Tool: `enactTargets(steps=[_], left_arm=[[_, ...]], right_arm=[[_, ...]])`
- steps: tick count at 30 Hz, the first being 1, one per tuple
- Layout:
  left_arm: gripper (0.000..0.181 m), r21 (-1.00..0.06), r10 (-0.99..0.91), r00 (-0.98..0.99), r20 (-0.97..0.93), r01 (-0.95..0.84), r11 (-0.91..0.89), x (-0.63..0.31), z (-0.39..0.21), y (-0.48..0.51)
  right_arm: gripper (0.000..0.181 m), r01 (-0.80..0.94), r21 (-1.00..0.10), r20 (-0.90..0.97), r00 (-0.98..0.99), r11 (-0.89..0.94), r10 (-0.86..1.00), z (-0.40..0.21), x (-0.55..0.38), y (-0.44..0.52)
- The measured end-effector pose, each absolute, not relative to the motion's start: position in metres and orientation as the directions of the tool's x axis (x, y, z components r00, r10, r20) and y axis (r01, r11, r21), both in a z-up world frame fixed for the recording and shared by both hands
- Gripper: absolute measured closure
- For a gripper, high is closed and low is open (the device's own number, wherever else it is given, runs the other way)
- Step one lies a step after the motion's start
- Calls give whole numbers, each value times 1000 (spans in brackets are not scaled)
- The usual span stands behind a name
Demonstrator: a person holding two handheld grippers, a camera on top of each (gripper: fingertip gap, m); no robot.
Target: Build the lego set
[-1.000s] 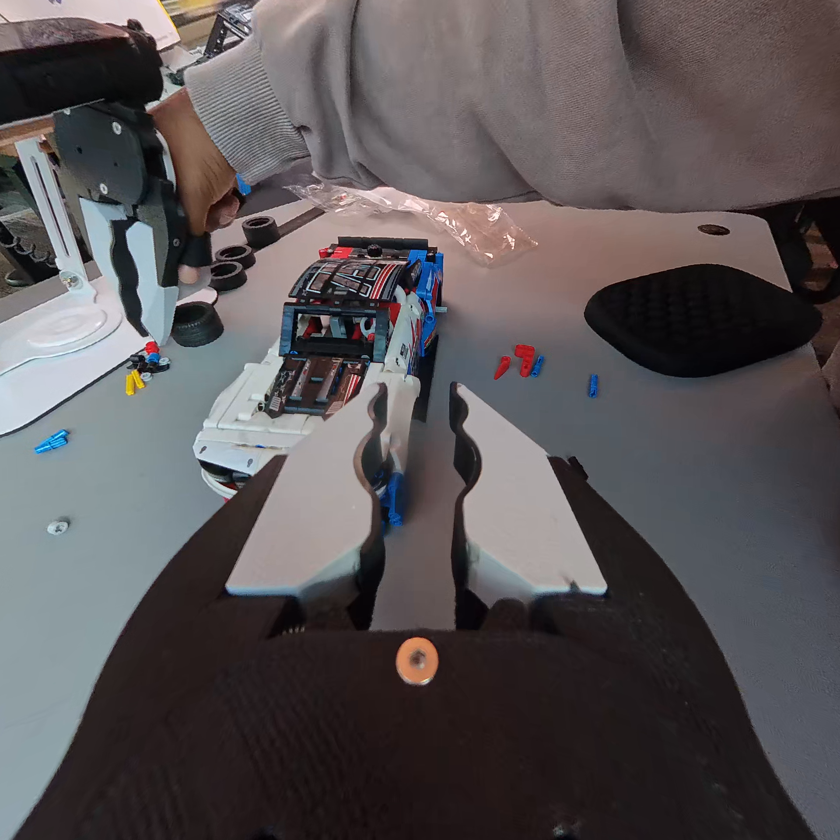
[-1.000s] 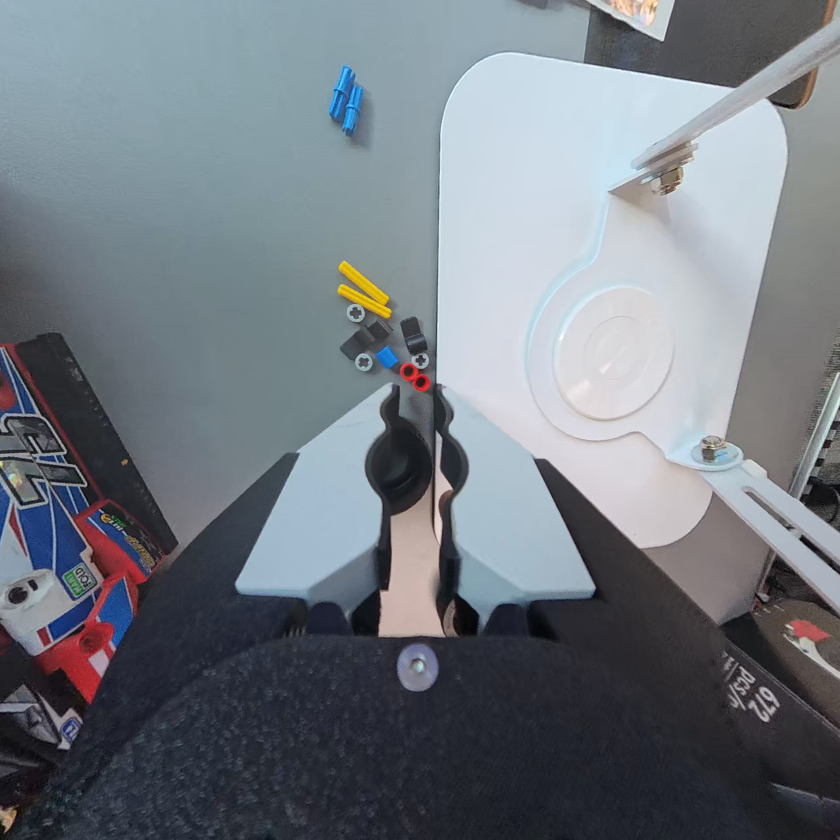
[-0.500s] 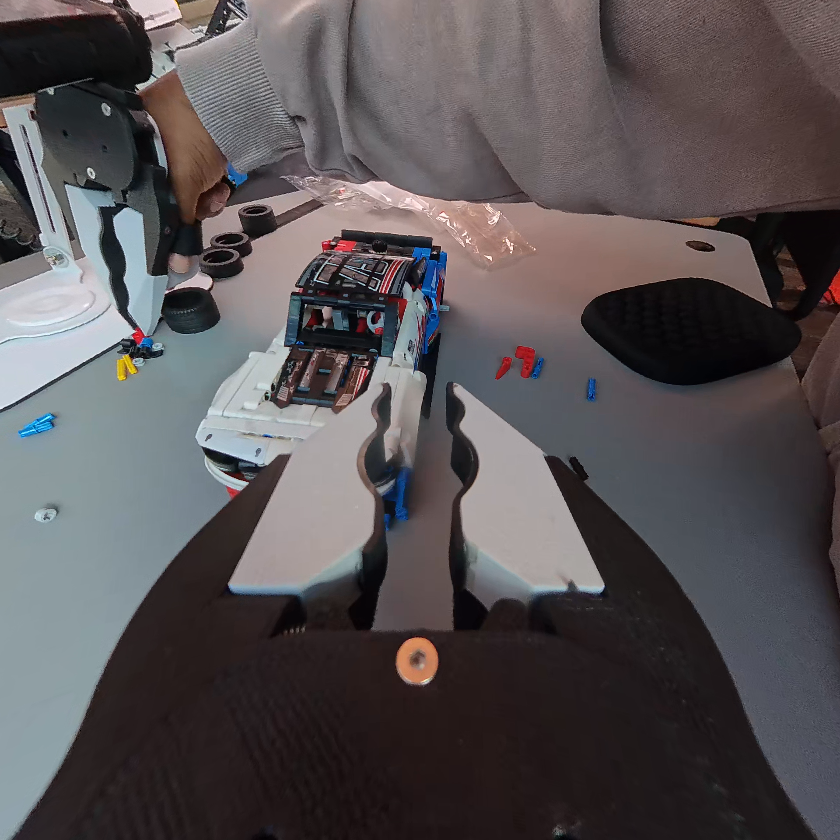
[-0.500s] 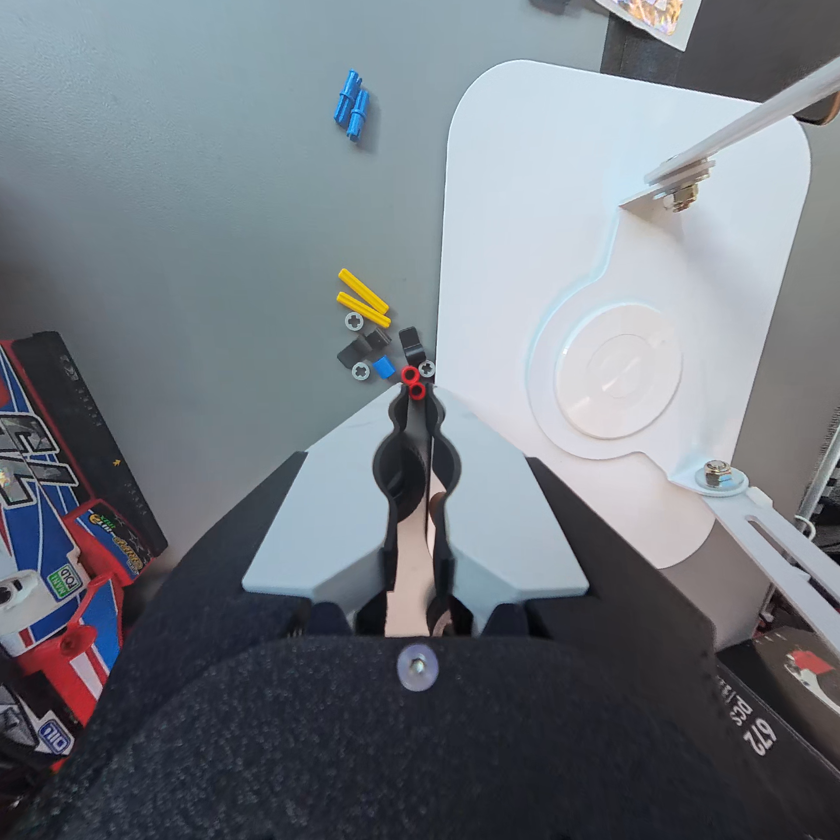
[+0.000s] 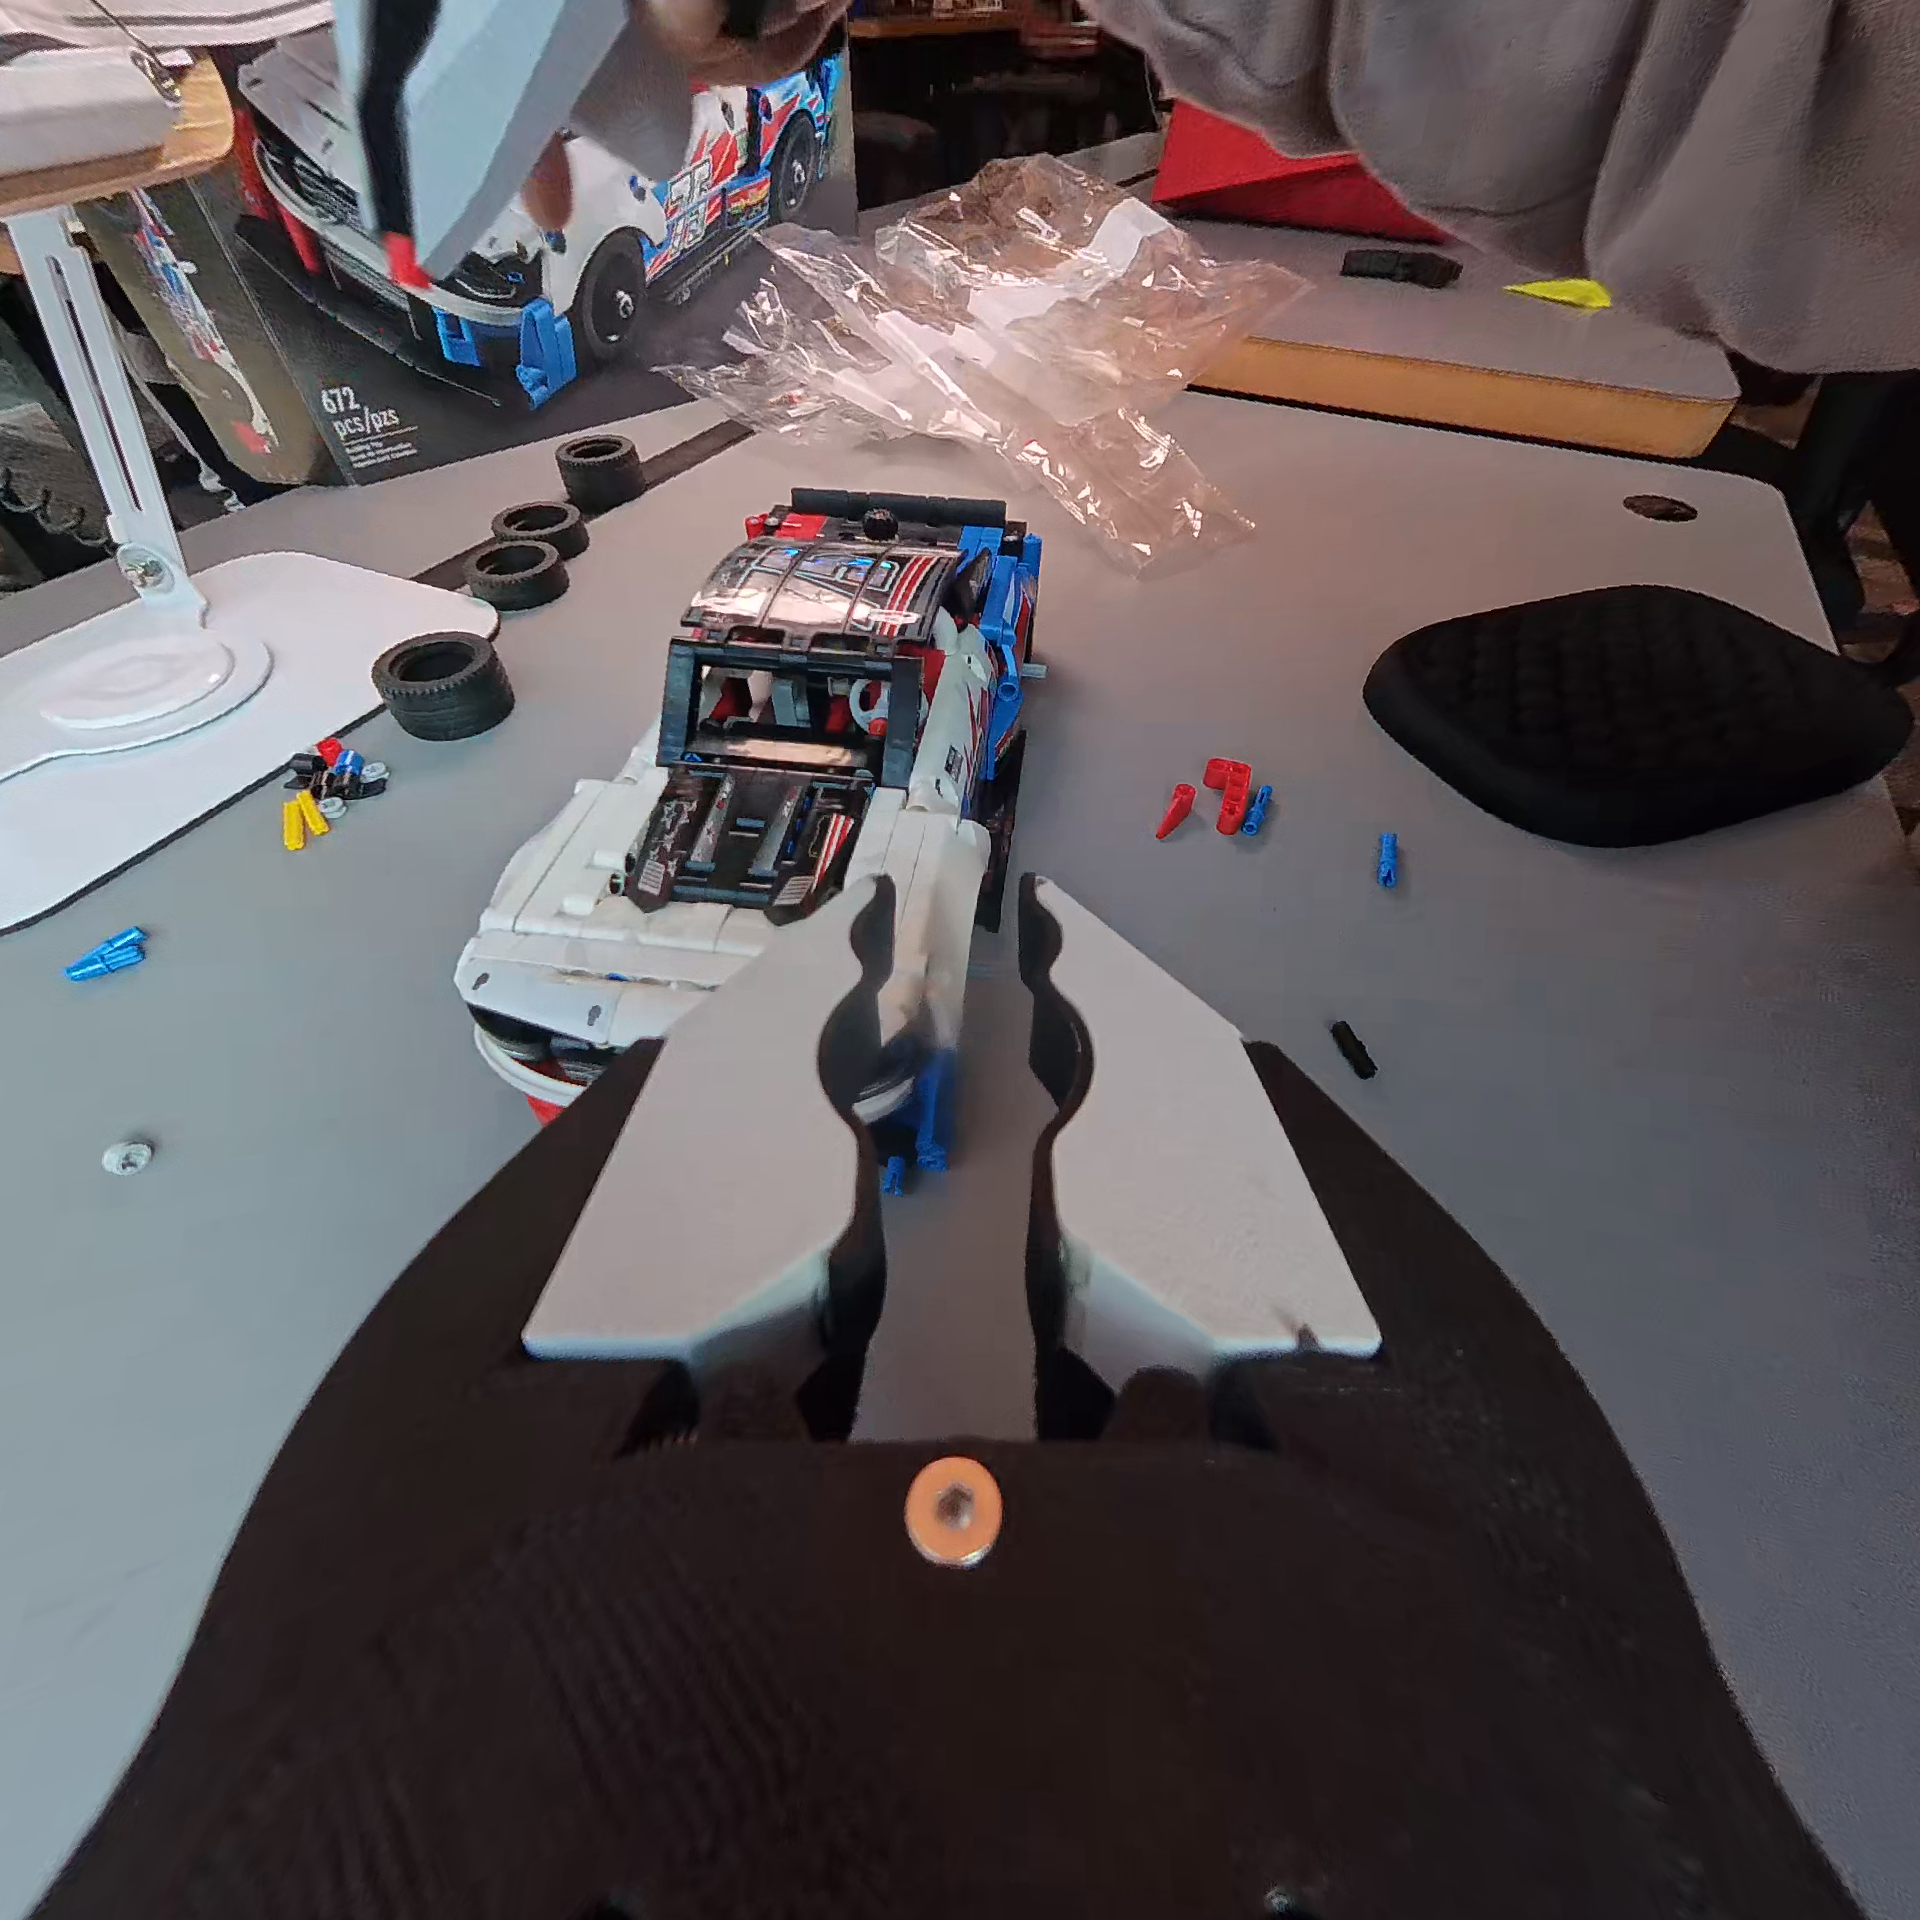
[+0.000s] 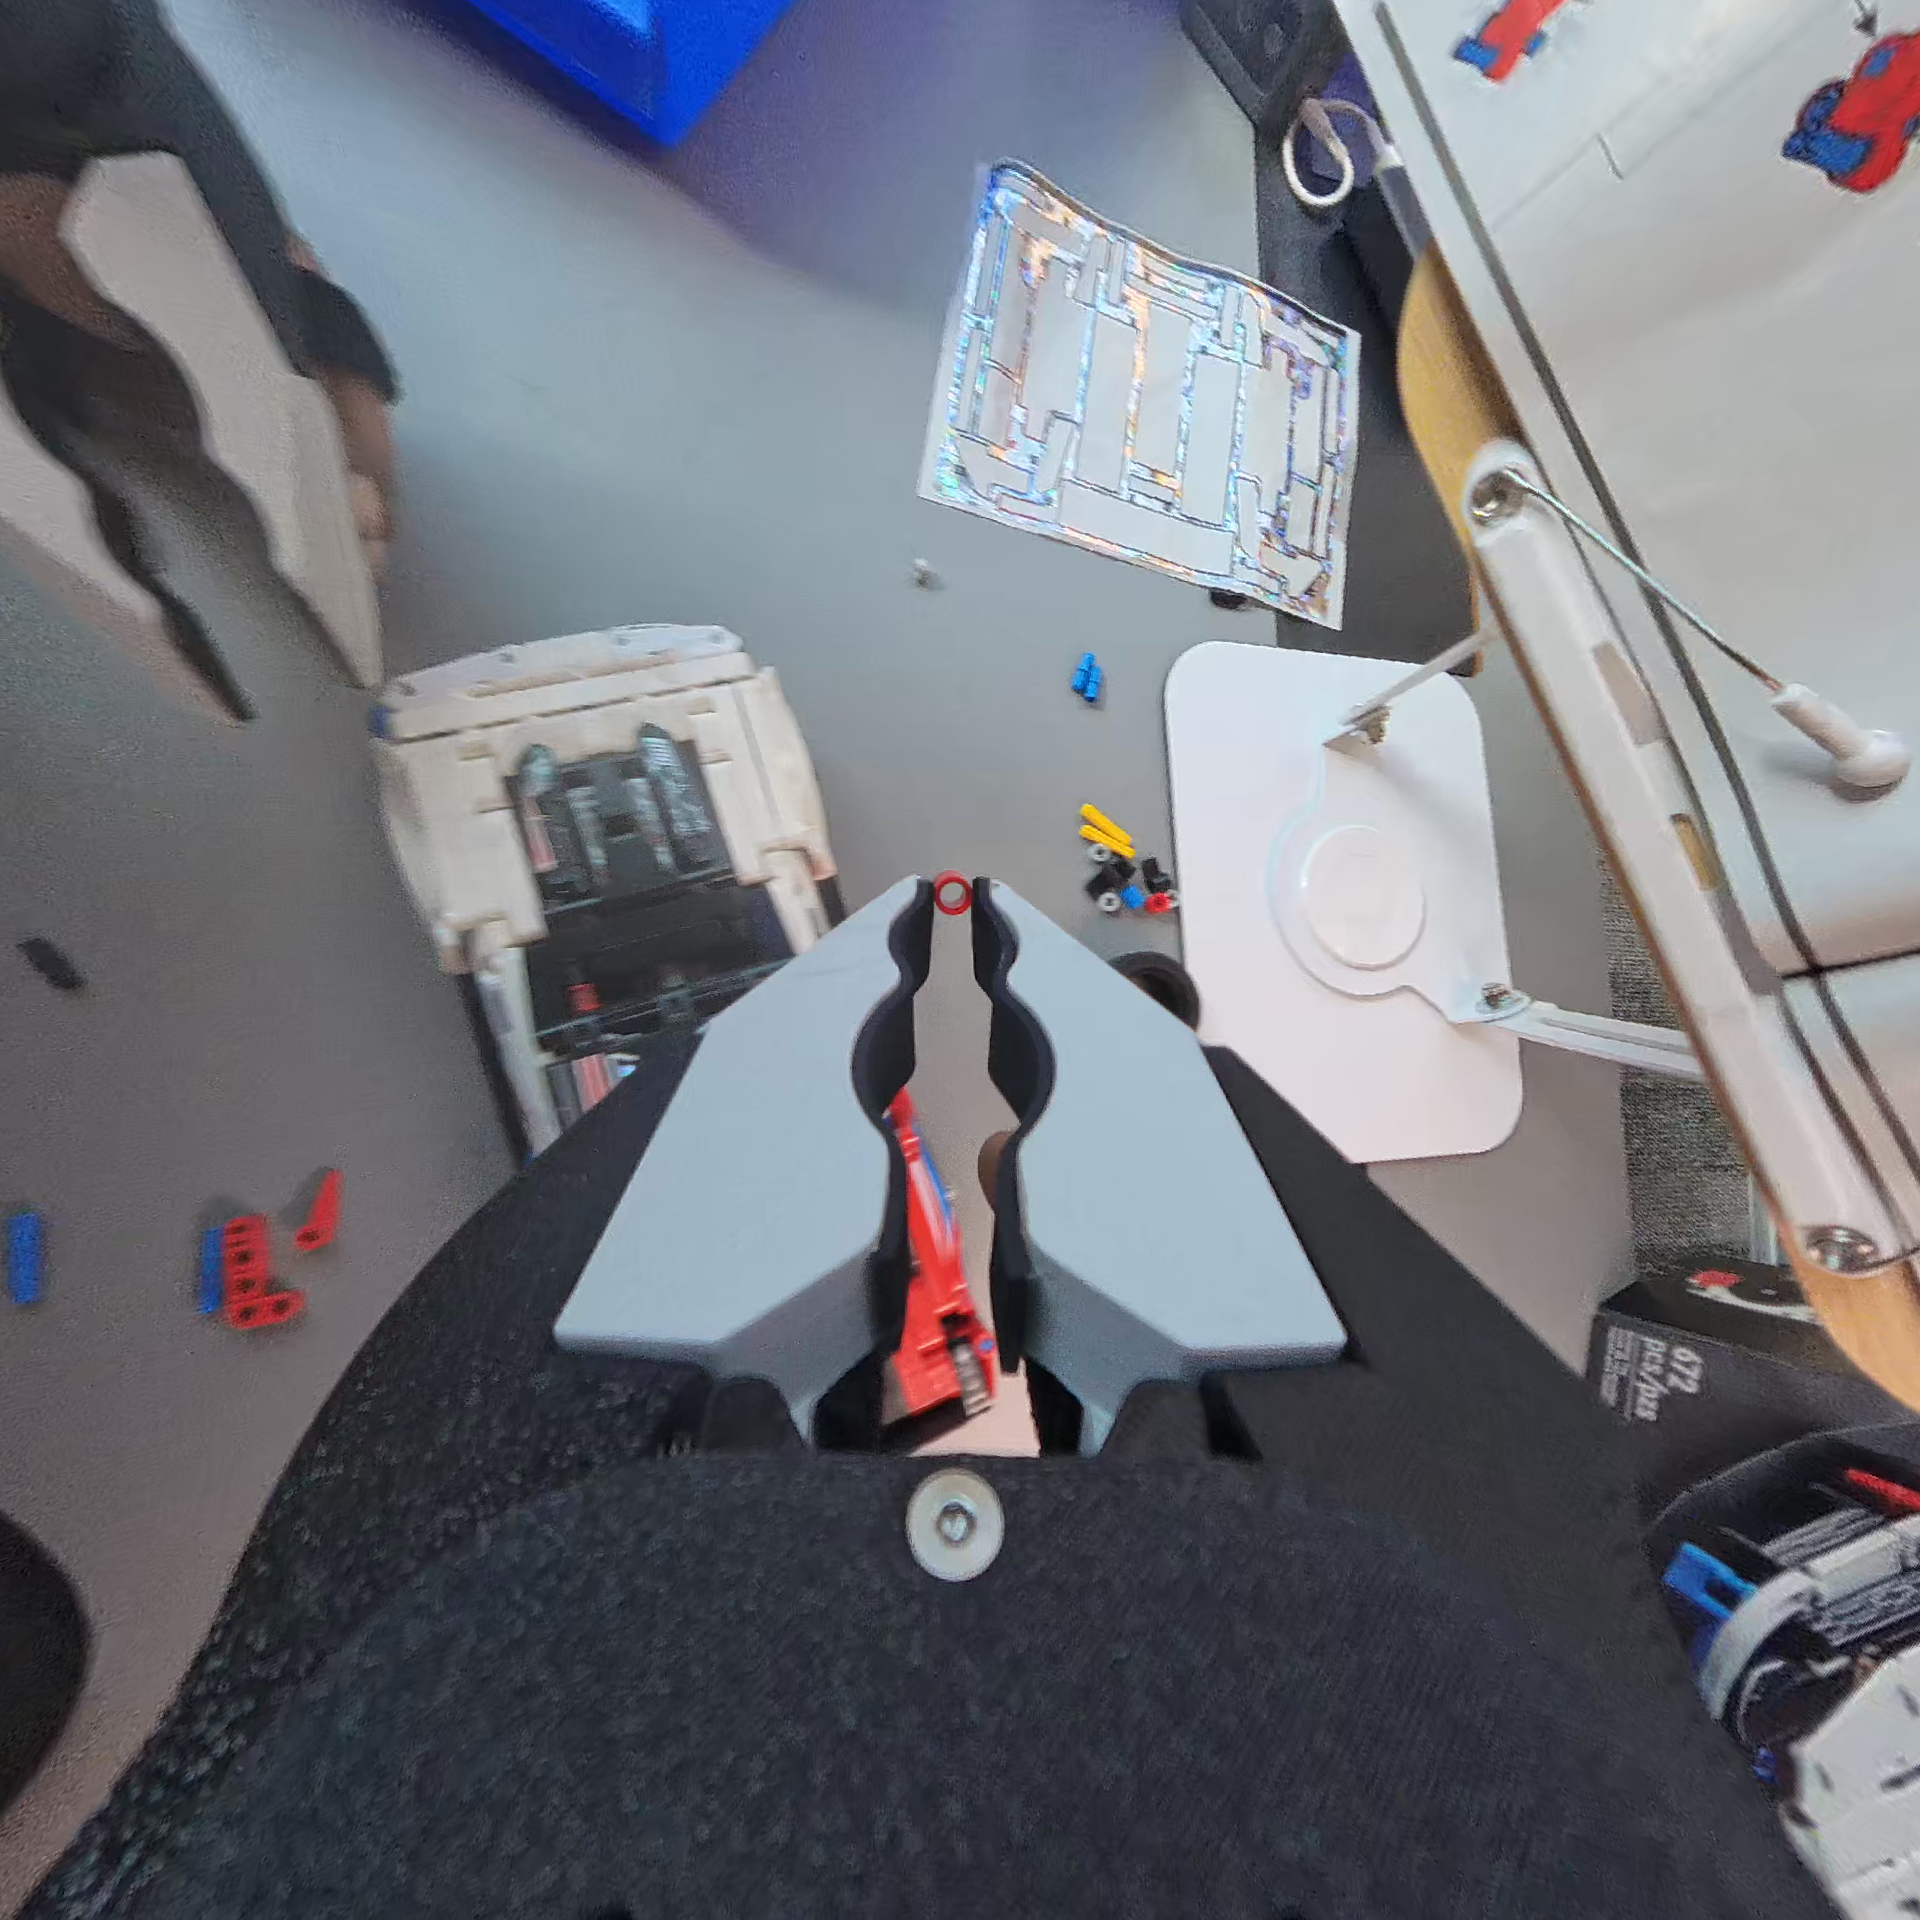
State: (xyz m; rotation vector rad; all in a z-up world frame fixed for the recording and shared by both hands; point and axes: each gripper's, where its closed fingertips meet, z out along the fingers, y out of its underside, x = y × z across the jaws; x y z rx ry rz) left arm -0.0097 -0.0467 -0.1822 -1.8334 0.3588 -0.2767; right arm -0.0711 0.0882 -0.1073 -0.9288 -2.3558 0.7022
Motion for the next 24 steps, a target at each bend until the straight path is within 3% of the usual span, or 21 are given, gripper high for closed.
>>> enactTargets(steps=[1, 11, 18, 24], left_arm=[[160, -958, -383, 924, 1, -108, -264, -9, -182, -47], [160, -939, -361, 930, -73, -186, -290, -9, -194, -45], [162, -916, -364, 926, -105, -233, -327, -9, -207, -45], [164, -888, -477, 865, -156, -334, -317, 10, -220, -54]], right_arm=[[177, 455, -634, 254, -642, 626, 723, -104, -54, 76], [176, 622, -565, 80, -613, 542, 786, -188, 97, 9], [176, 661, -547, 41, -592, 514, 805, -235, 128, -12], [176, 652, -532, 58, -609, 541, 791, -249, 134, -17]])
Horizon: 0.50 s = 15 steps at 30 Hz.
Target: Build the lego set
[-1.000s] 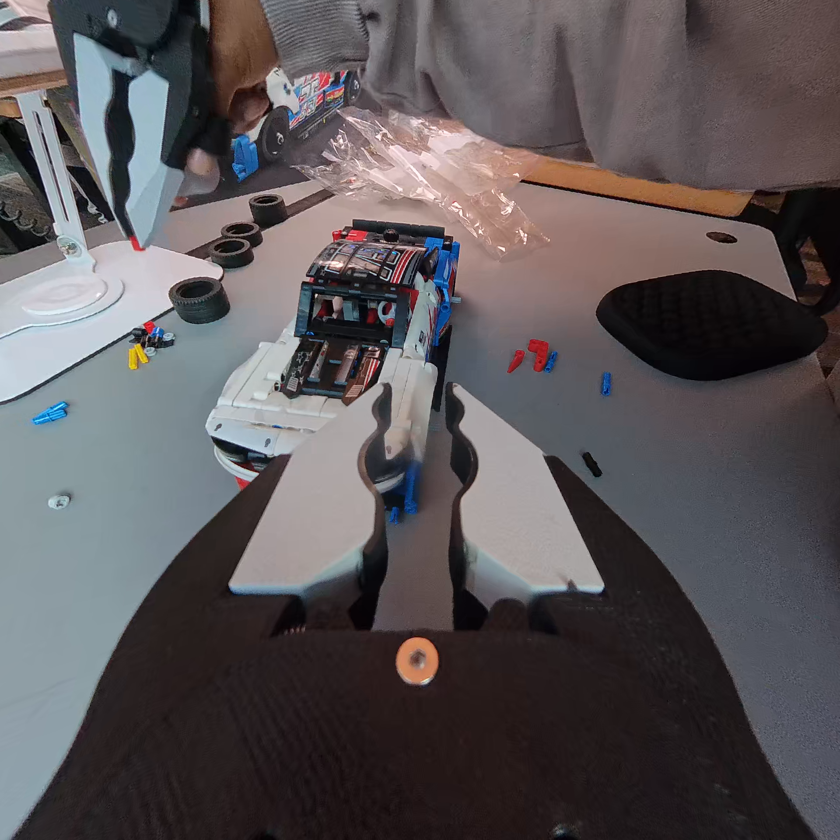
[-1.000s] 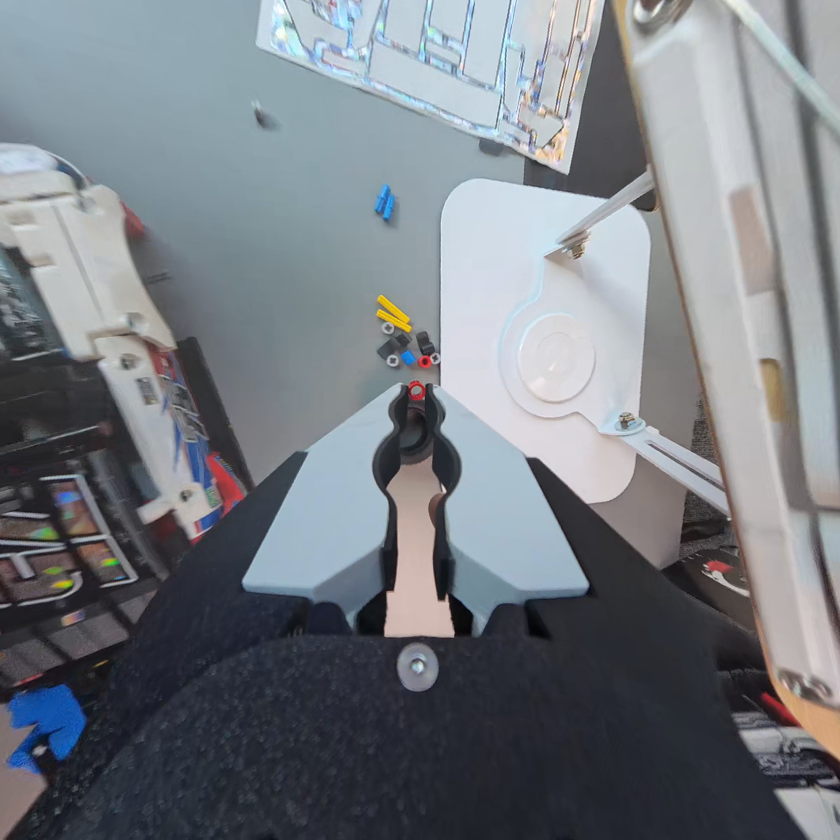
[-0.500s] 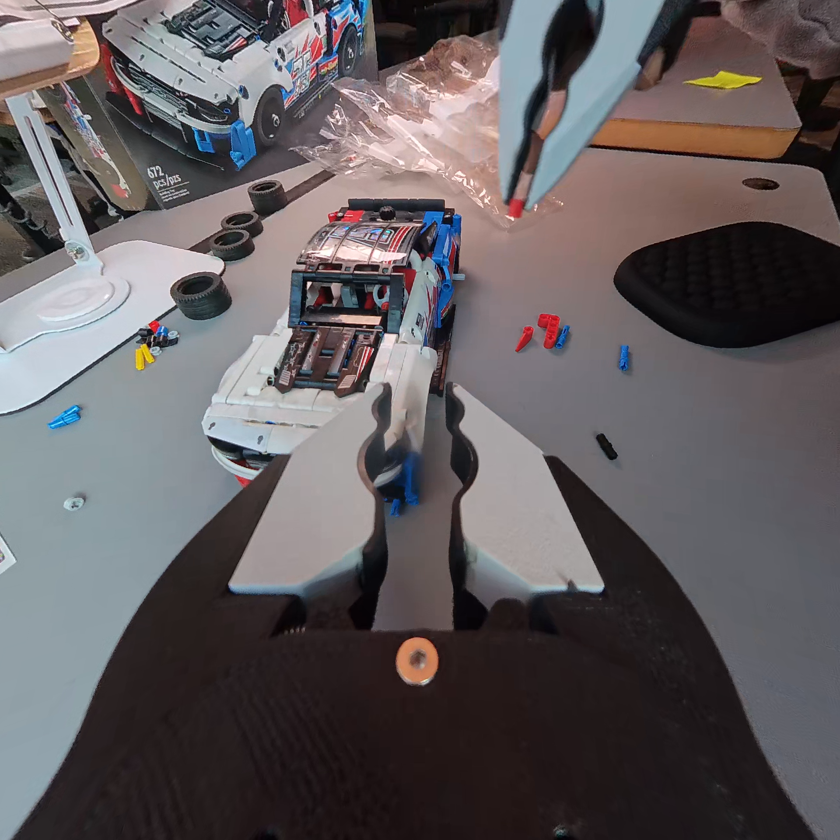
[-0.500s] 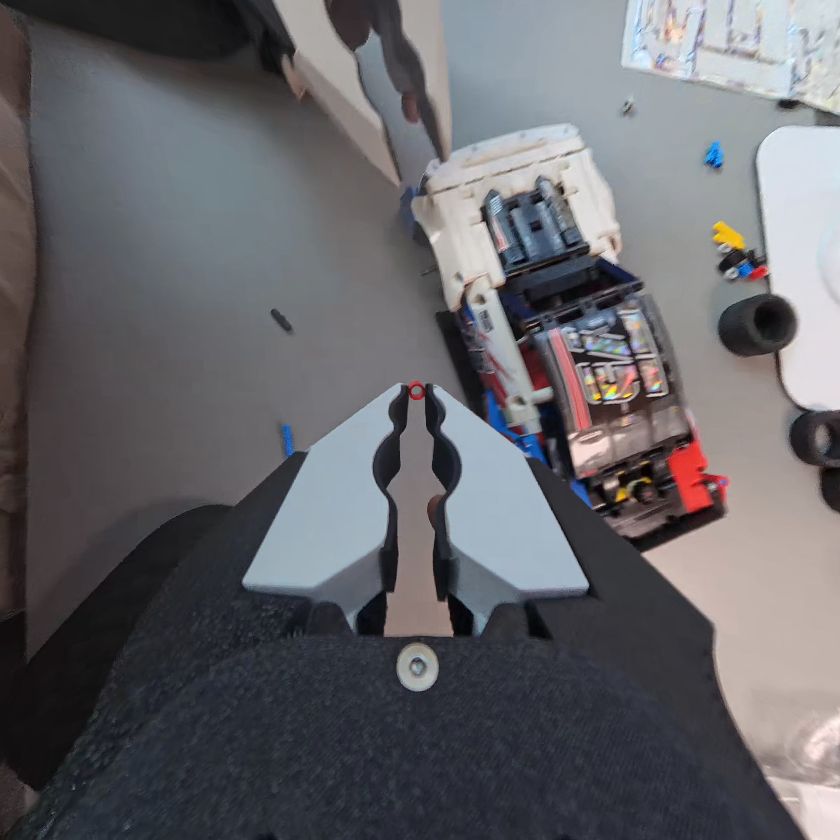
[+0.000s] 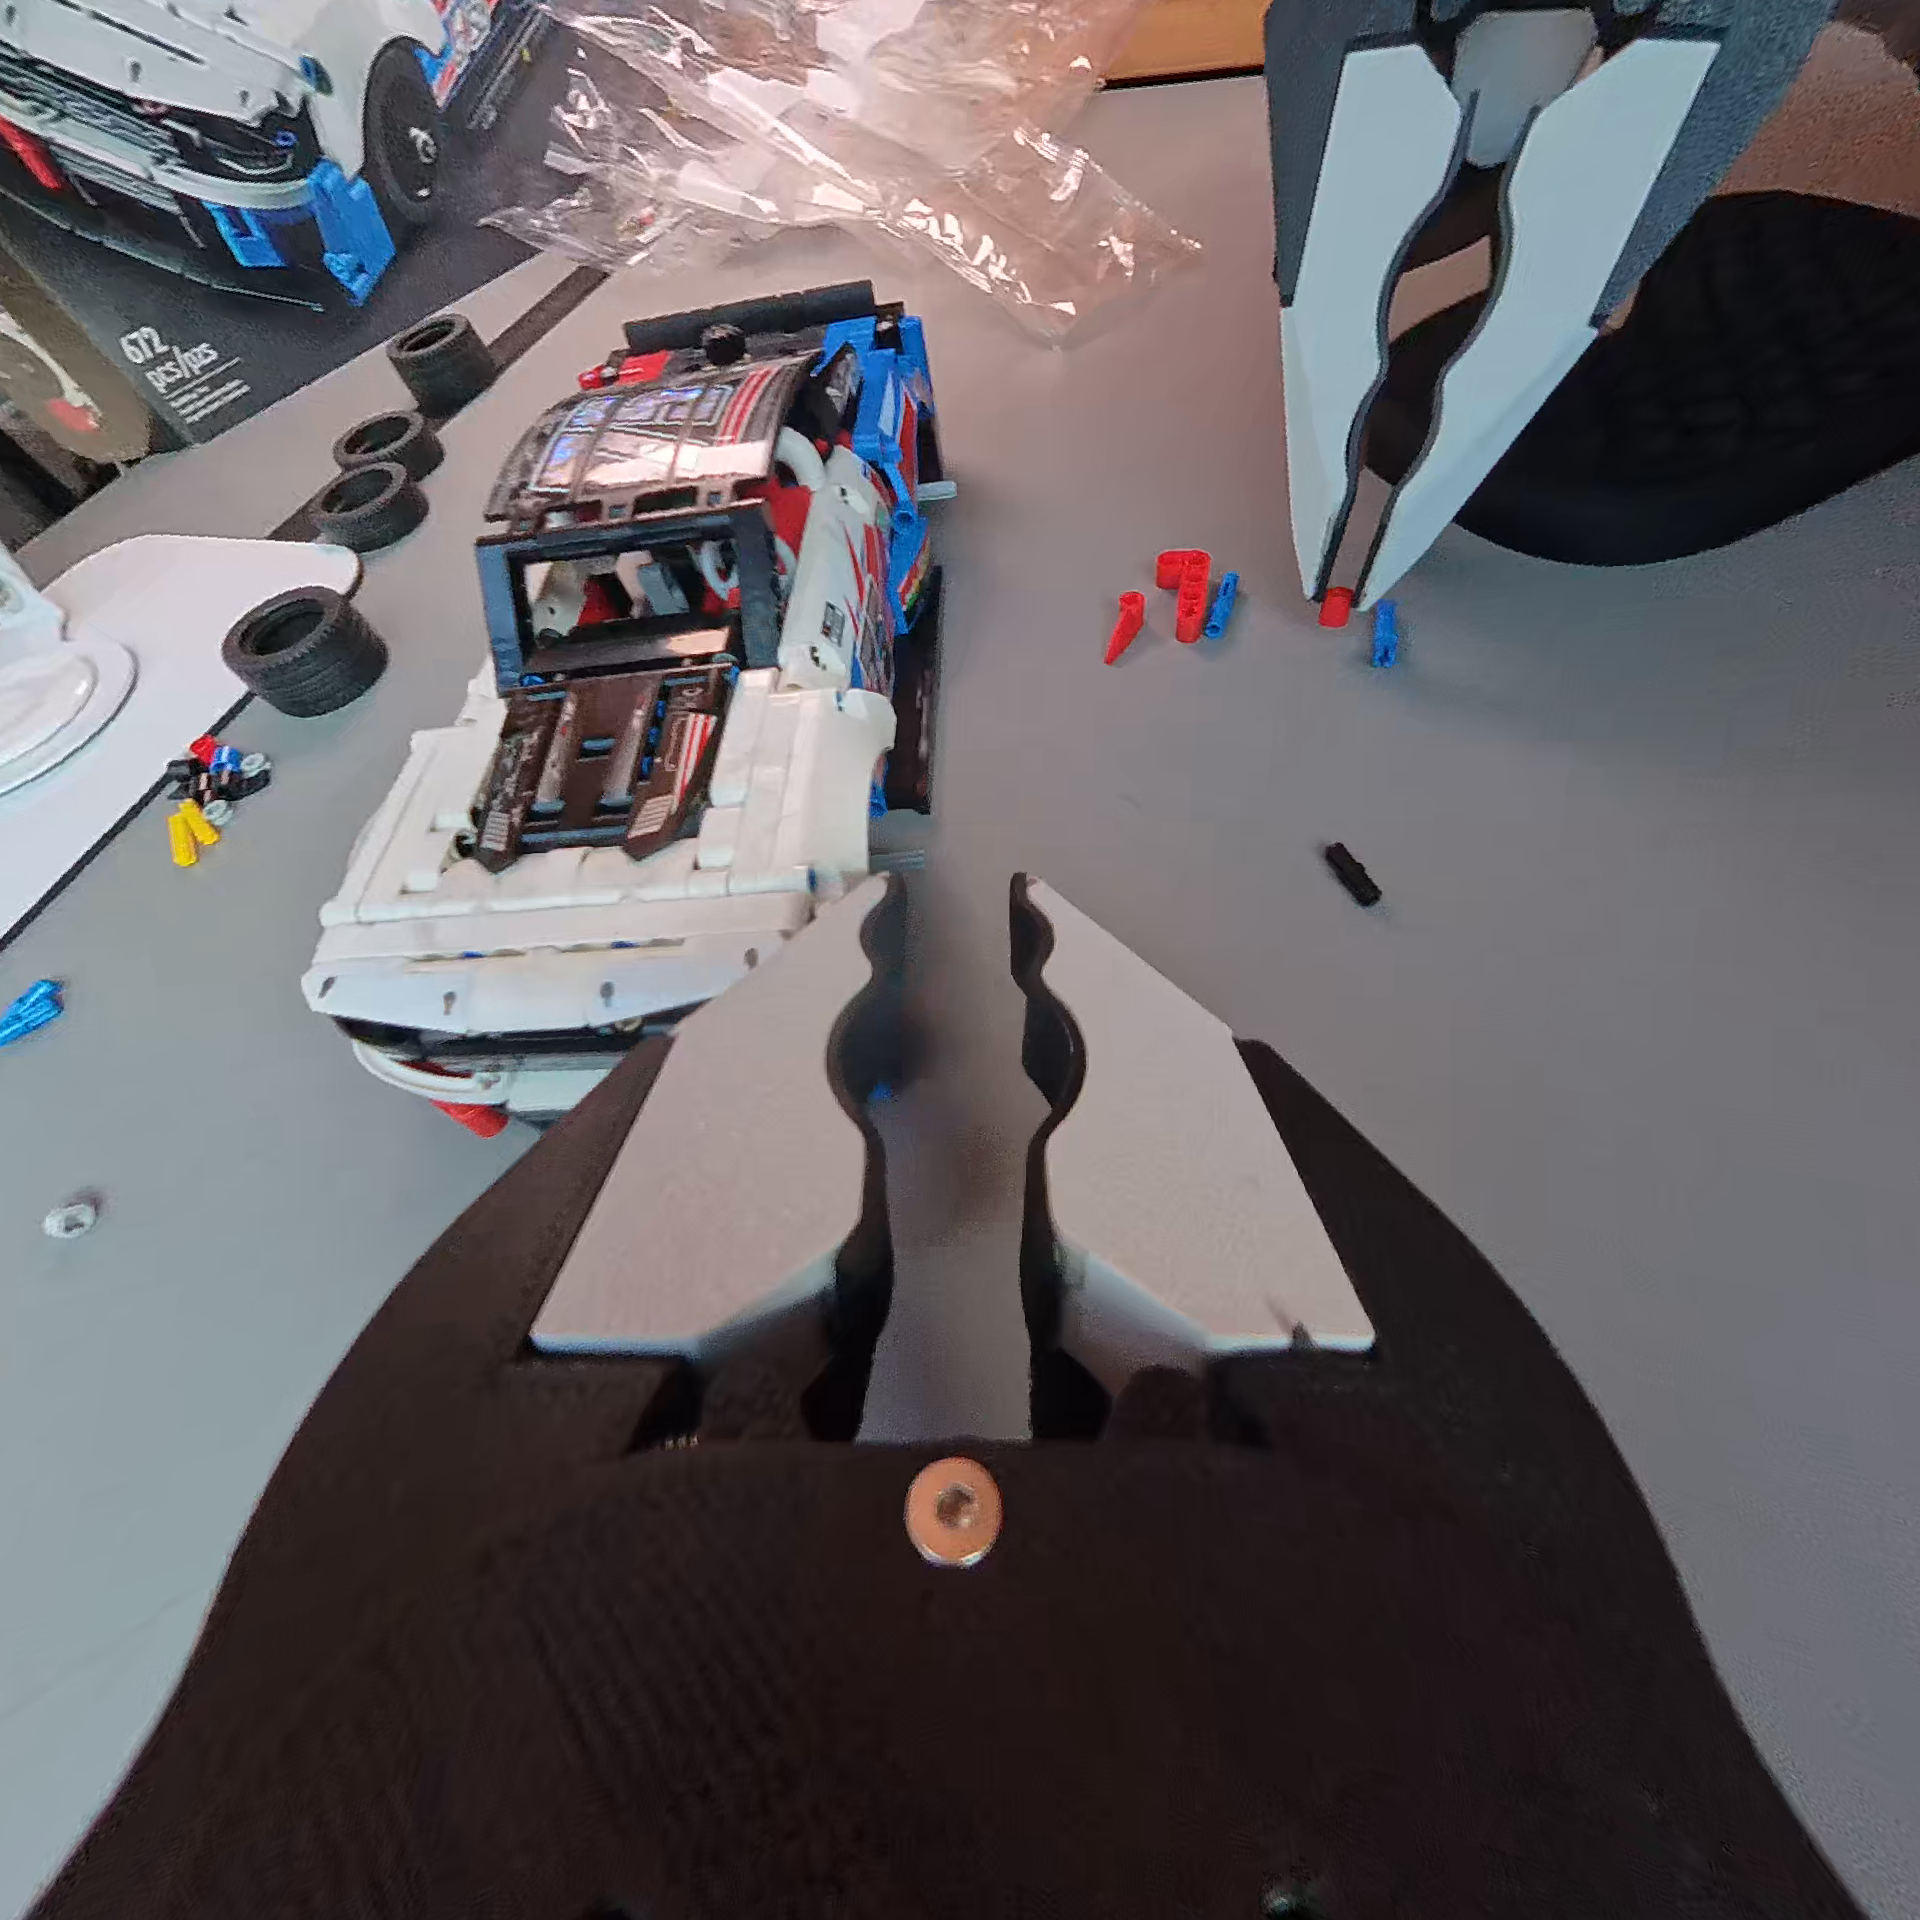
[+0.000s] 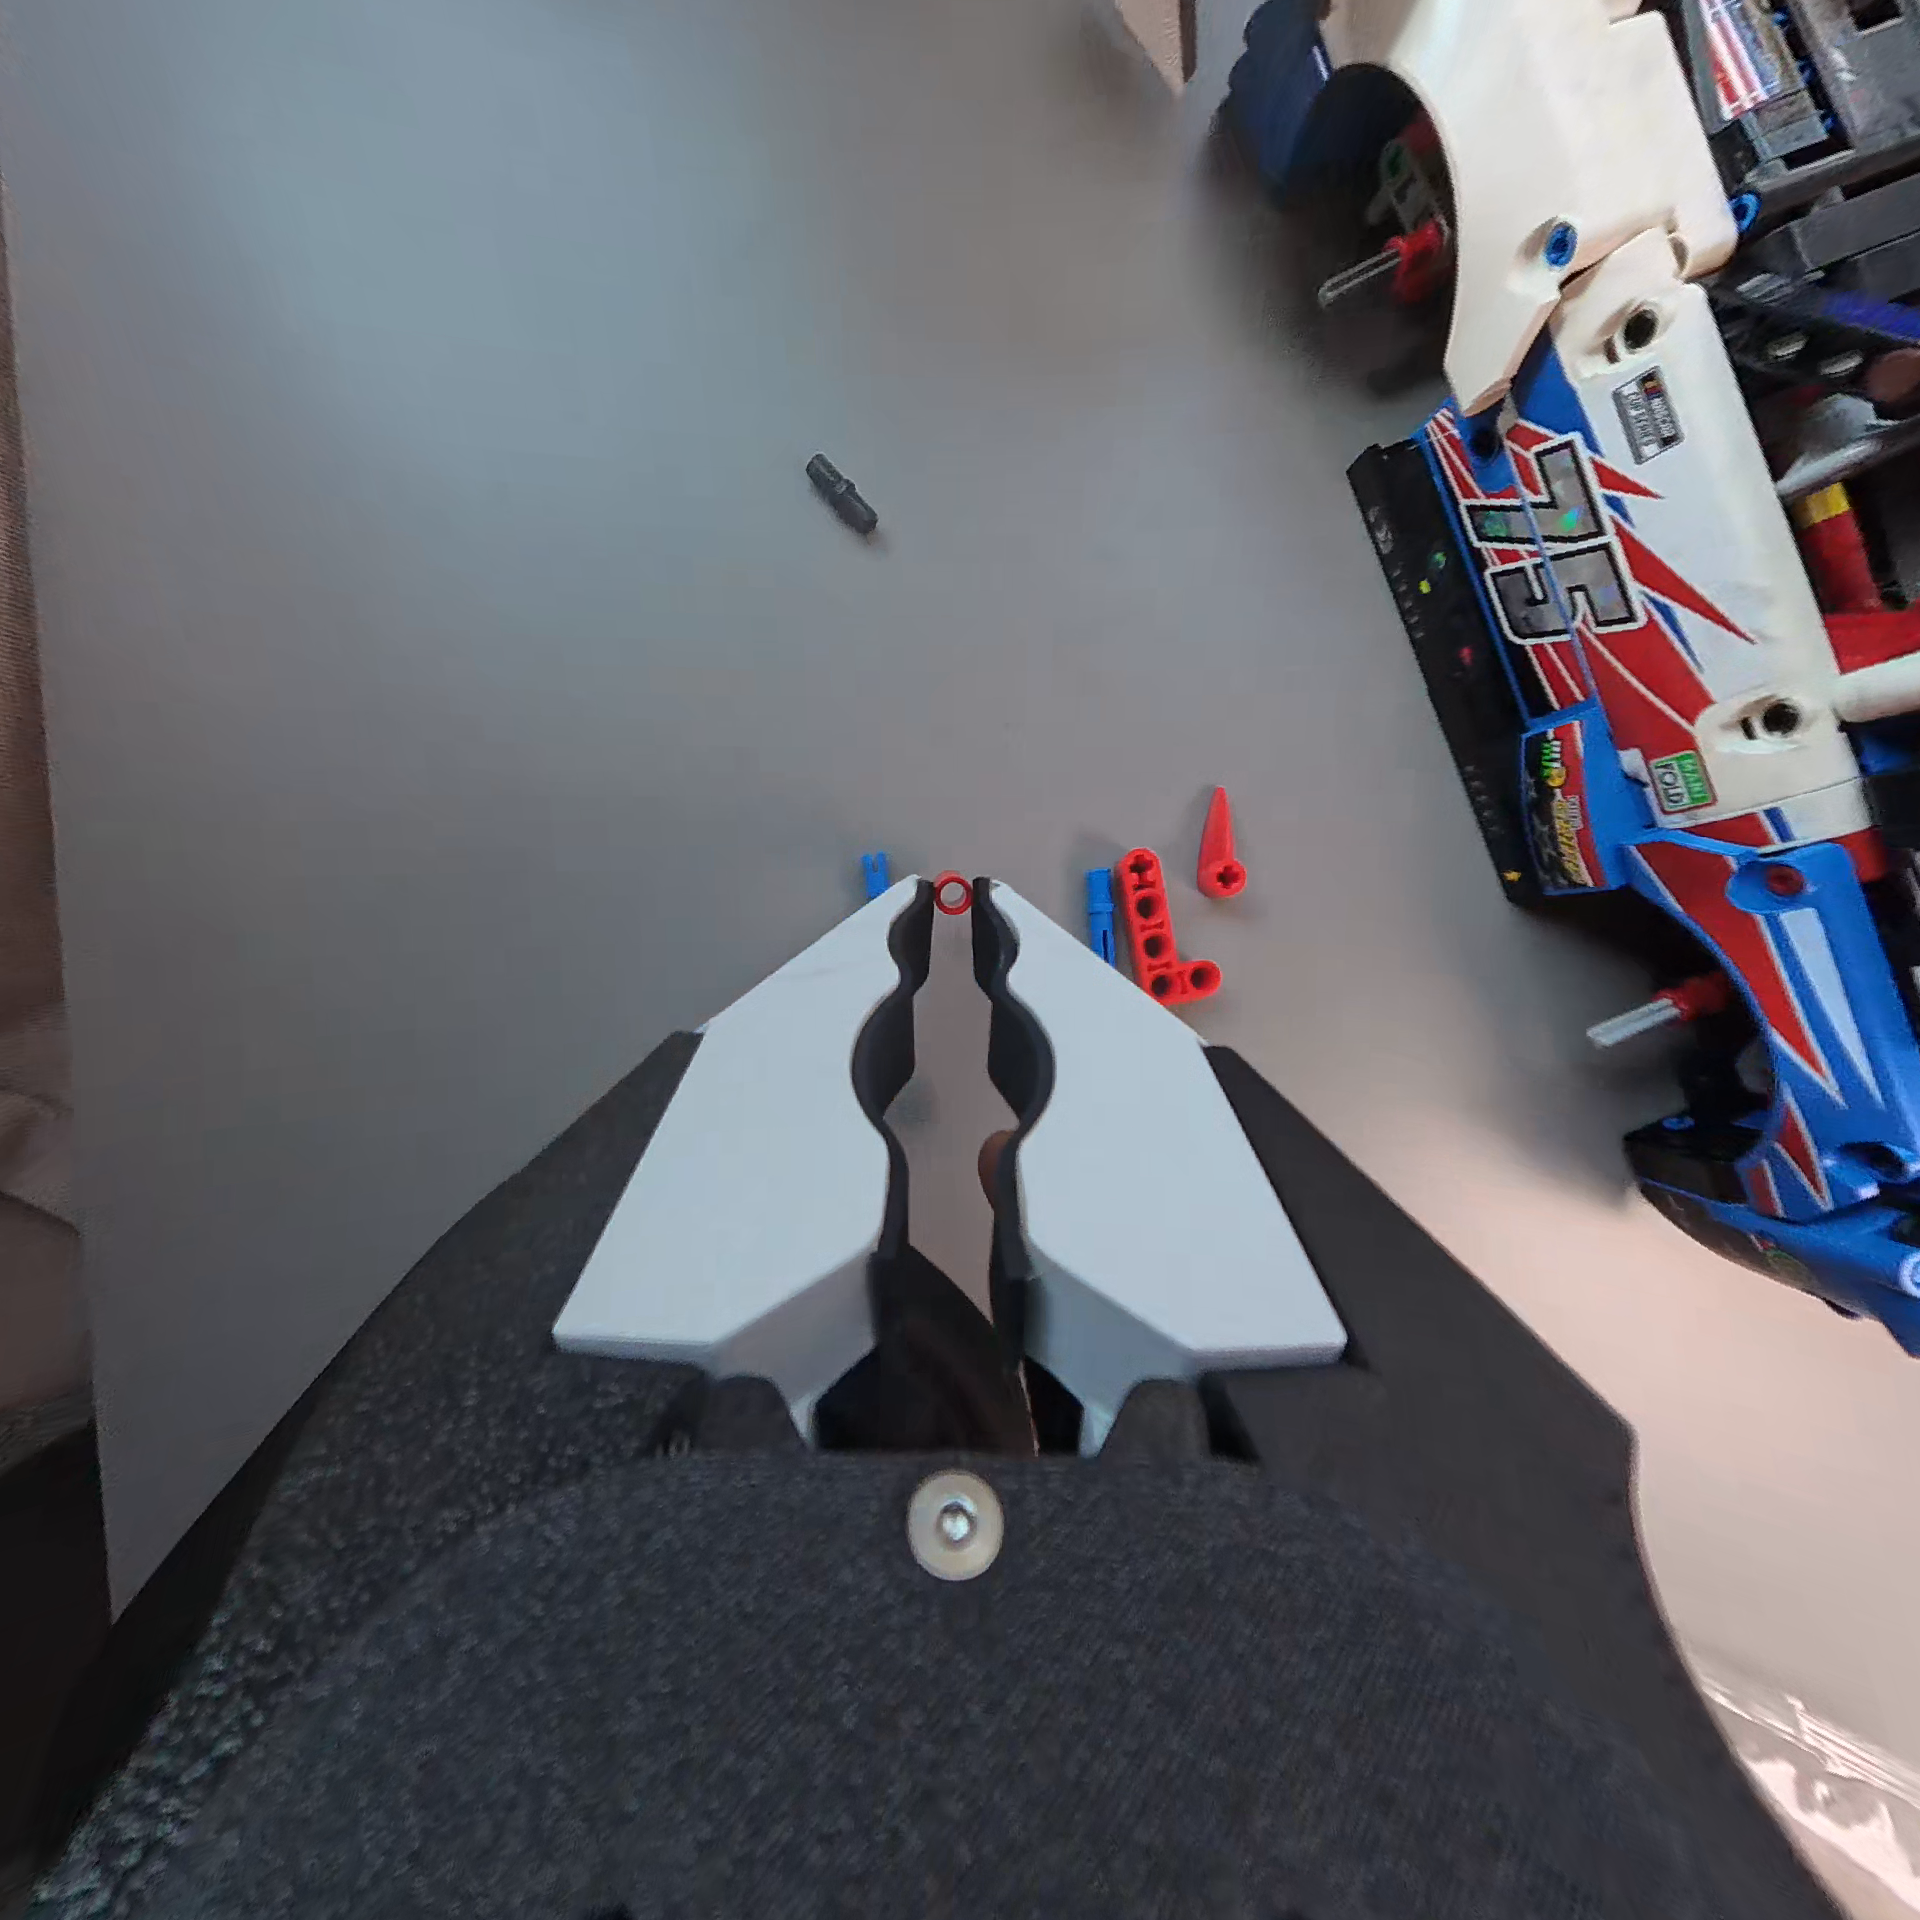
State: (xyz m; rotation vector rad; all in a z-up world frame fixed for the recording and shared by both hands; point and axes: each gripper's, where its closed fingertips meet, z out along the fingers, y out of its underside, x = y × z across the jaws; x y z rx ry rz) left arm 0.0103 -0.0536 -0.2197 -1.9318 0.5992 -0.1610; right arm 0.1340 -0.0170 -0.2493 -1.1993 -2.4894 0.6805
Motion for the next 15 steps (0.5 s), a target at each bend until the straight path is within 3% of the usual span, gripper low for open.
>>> enactTargets(steps=[9, 15], left_arm=[[163, -866, -503, 842, -193, -388, -316, 18, -226, -55], [163, -879, -518, 838, -171, -368, -304, 20, -223, -56]], right_arm=[[172, 644, -531, 108, -594, 552, 797, -255, 131, -5], [167, 583, -652, 115, -557, 485, 823, -221, 124, 21]])
